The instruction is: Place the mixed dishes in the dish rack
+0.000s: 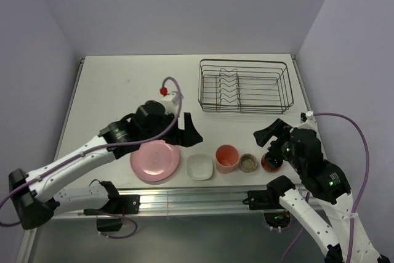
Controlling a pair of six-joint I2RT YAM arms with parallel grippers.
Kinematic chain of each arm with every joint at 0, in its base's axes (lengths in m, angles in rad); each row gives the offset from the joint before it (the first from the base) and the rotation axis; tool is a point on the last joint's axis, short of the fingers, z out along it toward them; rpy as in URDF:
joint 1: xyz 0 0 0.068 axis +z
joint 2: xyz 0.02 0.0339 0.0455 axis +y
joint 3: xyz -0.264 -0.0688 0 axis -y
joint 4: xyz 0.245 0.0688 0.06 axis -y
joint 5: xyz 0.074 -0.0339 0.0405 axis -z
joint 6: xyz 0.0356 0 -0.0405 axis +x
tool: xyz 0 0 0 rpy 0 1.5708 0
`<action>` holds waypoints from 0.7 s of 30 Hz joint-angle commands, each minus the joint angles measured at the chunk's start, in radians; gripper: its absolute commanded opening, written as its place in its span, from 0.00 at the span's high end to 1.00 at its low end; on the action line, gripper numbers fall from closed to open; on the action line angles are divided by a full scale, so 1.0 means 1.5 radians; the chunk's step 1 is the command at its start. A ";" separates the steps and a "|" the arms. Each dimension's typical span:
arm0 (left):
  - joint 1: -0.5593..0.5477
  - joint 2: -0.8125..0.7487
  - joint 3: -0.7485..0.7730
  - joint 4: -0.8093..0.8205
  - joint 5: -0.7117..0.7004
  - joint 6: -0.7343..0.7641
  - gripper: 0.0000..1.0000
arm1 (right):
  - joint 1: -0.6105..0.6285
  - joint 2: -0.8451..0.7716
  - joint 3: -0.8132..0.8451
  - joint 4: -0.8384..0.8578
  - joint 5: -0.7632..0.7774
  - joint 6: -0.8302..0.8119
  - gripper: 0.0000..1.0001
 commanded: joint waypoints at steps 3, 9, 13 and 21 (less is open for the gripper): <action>-0.083 0.095 0.015 0.063 -0.095 -0.029 0.07 | -0.003 0.003 0.028 -0.007 0.020 -0.019 0.11; -0.138 0.183 0.055 0.057 -0.149 -0.040 0.11 | -0.003 -0.004 0.036 -0.016 0.025 -0.023 0.12; -0.158 0.227 0.076 0.053 -0.170 -0.044 0.14 | -0.003 -0.010 0.030 -0.016 0.026 -0.025 0.12; -0.177 0.302 0.142 0.018 -0.218 -0.047 0.20 | -0.003 -0.022 0.020 -0.016 0.018 -0.027 0.12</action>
